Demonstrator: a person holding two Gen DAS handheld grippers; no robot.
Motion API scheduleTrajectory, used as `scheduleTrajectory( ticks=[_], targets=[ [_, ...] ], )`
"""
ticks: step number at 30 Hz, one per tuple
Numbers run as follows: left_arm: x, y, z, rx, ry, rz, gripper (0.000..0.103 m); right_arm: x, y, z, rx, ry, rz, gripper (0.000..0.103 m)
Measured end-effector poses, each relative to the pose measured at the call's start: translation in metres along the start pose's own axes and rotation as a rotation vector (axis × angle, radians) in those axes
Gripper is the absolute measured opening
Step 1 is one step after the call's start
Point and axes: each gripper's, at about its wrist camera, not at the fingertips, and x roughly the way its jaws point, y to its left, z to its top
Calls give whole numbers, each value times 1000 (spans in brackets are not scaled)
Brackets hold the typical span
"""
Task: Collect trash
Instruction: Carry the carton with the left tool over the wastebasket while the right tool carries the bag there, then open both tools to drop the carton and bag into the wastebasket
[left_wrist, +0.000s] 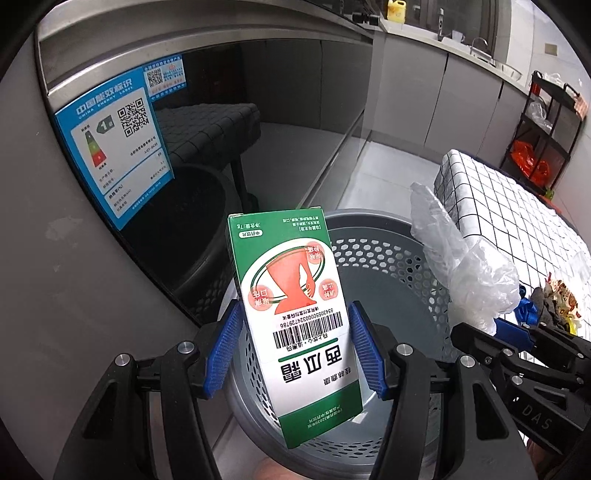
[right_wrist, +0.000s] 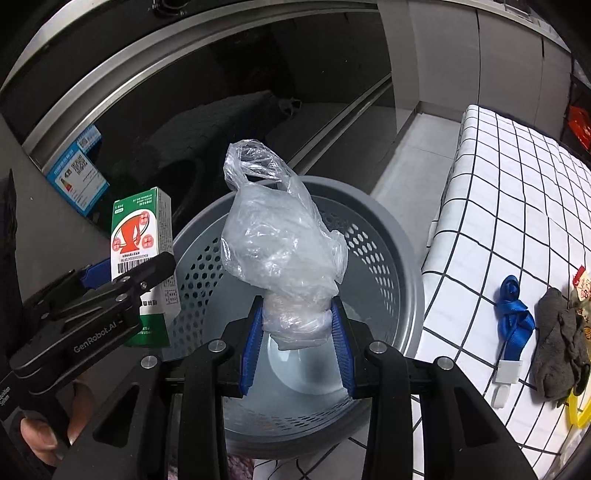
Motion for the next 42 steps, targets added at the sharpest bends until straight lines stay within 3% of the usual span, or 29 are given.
scheduleTrajectory(
  ticks=[19,20,21,23,42],
  targets=[
    [5,1,2,8,8,-19,60,12,-4,5,4,21,-11,39],
    [5,1,1,8,7,-19,62,12,-5,5,8,18,-11,45],
    [4,1,1,8,6,-17,67,12,-7,5,14,16,-9,58],
    [4,2,1,6,1,-17,72,7,-10,4,30,0,0,68],
    [-4,2,0,8,-24,-11,73,-5,-14,-3,37,-24,-6,68]
  ],
)
